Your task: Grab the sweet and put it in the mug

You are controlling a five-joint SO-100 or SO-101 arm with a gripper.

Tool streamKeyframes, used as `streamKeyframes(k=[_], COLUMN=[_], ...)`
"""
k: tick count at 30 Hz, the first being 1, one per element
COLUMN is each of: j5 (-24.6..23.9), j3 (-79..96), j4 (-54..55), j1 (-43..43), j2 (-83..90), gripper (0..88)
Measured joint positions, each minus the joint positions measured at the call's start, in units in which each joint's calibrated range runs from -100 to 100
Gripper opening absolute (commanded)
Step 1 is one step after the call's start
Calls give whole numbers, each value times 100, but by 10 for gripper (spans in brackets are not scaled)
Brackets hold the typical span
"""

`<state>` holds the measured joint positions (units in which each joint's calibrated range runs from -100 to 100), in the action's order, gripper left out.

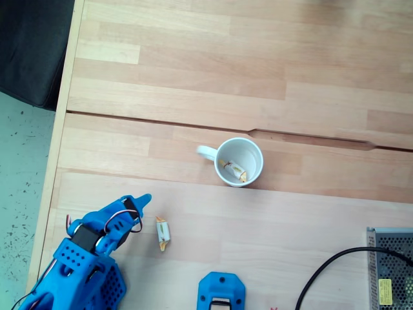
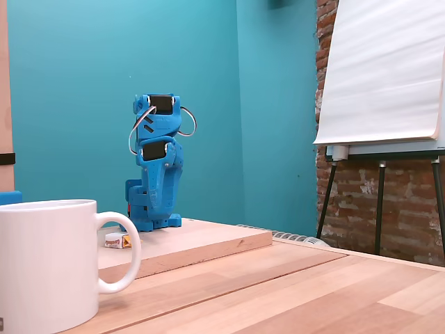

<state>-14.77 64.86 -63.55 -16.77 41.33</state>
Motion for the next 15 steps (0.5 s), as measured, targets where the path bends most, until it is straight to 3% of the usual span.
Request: streamKeyframes(k=[9, 15], j5=[-63, -68], j3=[0, 0], j4=[0, 0], j1=[-15, -473], j2=[0, 0], gripper=[204, 204])
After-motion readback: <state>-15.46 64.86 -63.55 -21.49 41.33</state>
